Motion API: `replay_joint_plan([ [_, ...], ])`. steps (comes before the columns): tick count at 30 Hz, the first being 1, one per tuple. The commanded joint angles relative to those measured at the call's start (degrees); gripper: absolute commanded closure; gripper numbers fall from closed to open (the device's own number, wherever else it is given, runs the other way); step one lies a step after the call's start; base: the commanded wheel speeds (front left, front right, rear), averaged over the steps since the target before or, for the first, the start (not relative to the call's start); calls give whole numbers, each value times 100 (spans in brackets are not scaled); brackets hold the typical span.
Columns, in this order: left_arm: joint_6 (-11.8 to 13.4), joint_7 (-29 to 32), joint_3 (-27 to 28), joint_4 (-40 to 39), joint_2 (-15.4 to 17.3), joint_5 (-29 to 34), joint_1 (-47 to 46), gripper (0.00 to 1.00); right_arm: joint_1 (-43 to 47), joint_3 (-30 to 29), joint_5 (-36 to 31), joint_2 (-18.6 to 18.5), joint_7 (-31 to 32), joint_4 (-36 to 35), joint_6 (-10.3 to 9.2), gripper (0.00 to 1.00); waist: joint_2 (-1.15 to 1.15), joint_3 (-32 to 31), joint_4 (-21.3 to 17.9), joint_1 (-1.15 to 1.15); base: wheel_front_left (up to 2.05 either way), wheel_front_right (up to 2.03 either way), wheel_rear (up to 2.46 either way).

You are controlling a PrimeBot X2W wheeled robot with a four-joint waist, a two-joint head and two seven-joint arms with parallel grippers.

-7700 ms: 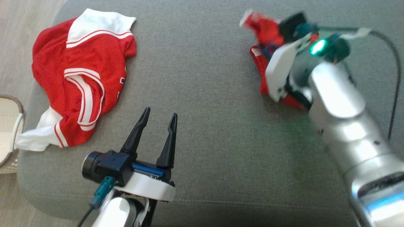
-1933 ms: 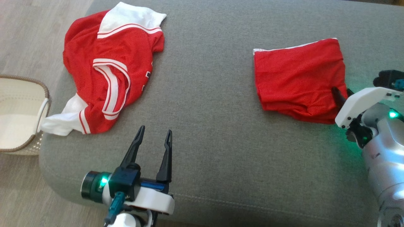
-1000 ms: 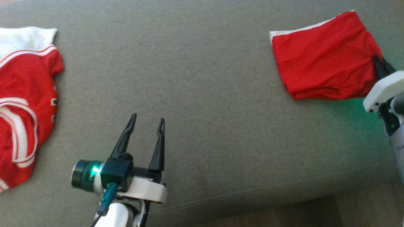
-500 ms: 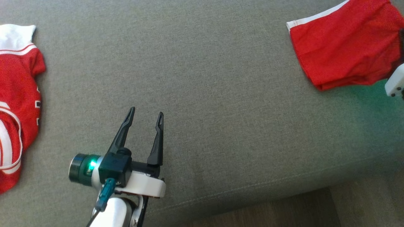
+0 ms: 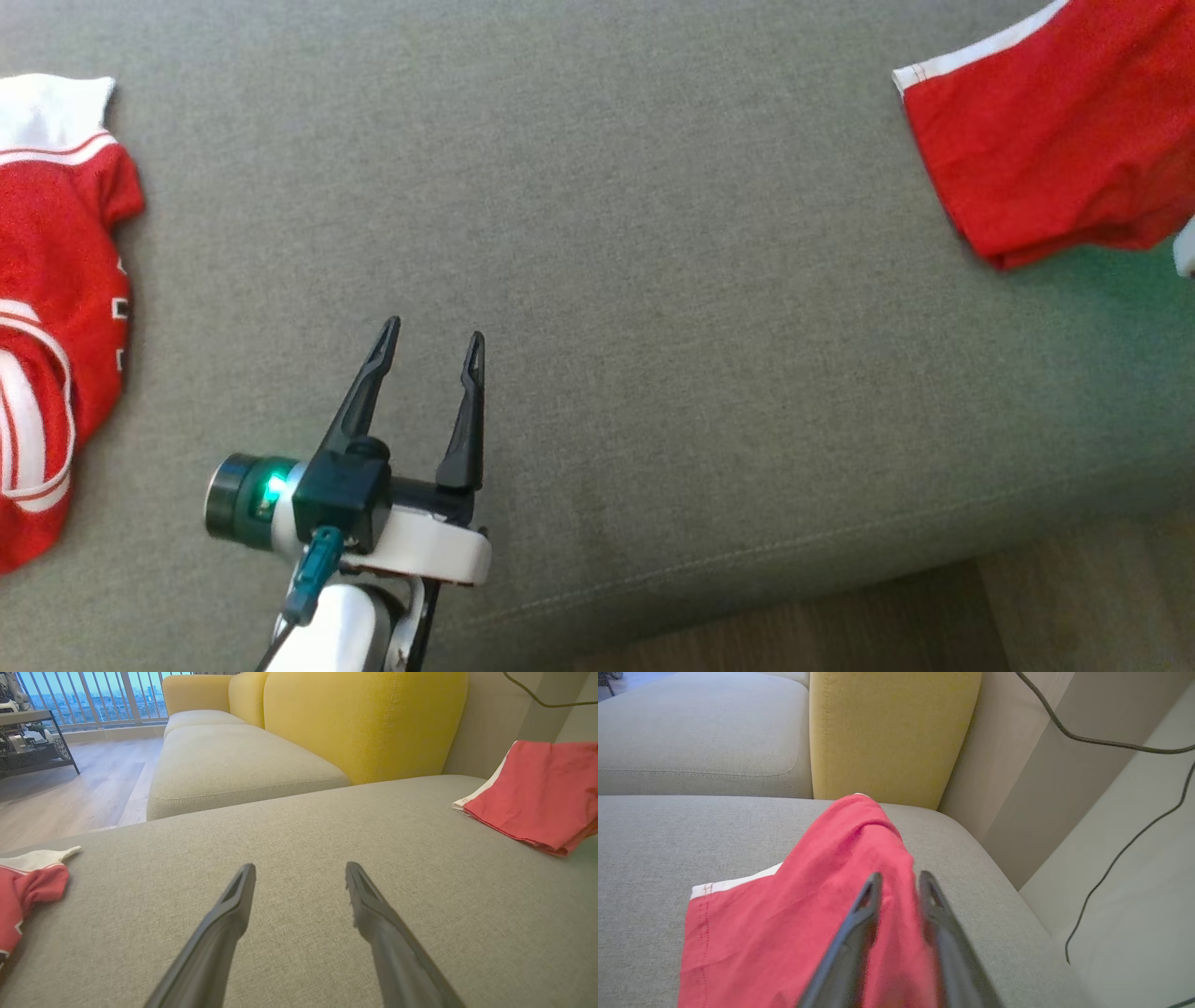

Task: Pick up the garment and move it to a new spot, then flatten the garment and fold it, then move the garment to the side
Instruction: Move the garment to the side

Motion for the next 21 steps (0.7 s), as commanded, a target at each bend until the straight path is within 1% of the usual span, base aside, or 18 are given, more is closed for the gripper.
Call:
replay_joint_plan([
  [1,10,-69,164,-174,11,10,-177,0,94,-151,-237,8,-49,-311,-3,0,0,-71,31,0,0,0,0],
  [4,48,-69,197,-183,4,-9,-131,0,238,-365,-661,212,-38,-649,-3,0,0,-171,63,0,0,0,0],
  [6,69,-69,224,-185,0,-27,-95,0,351,-348,-840,487,-40,-887,-3,0,0,-259,97,0,0,0,0],
  [10,109,-69,256,-209,-20,-69,-5,0,676,-70,-863,1069,-22,-1199,-3,0,0,-487,213,0,0,0,0],
  [13,145,-69,283,-228,-41,-113,85,0,979,294,-700,1381,-9,-1322,-3,0,0,-680,339,0,0,0,0],
  [17,200,-69,370,-247,-76,-240,236,0,1463,877,-299,1608,-31,-1530,-3,0,0,-938,547,0,0,0,0],
  [18,200,-69,370,-247,-76,-240,236,0,1463,877,-299,1608,-31,-1530,-3,0,0,-938,547,0,0,0,0],
  [21,251,-69,458,-265,-105,-356,376,0,1896,1224,-174,1667,-56,-1842,-3,0,0,-1121,716,0,0,0,0],
])
